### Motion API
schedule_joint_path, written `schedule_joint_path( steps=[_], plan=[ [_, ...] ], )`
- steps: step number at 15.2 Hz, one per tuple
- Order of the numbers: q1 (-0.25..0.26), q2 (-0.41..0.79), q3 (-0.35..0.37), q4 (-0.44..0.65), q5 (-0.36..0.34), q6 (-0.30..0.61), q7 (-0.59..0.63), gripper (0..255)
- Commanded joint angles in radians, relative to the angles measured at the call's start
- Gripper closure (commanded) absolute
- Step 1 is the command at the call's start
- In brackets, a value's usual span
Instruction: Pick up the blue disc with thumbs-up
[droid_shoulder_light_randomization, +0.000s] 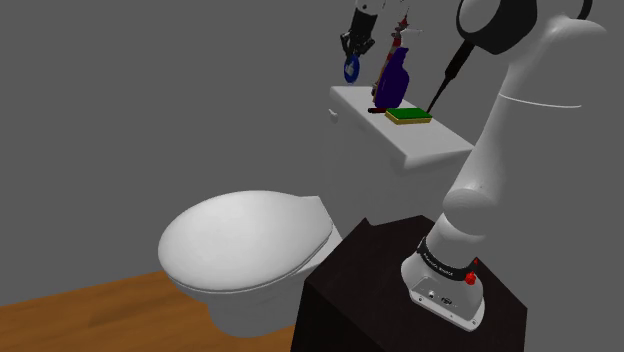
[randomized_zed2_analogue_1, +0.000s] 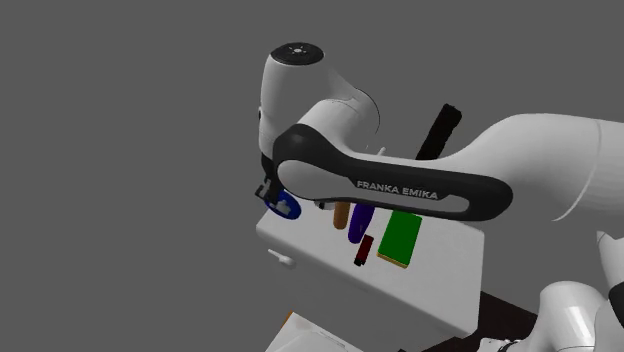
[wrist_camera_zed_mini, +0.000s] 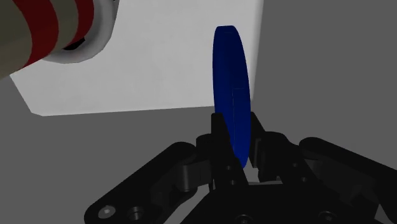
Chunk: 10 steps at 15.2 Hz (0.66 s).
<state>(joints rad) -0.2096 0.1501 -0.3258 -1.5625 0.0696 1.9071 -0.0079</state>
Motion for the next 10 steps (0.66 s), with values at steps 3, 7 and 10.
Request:
schedule_joint_path(
  steps=[3,7,10],
  plan=[
    [-0.003,0.009,-0.001,0.065,0.003,-0.057,-0.001,255],
    [-0.008,0.022,-0.003,0.136,0.007,-0.116,-0.002,255],
    [-0.009,0.027,-0.003,0.158,0.009,-0.133,-0.002,255]
  ],
)
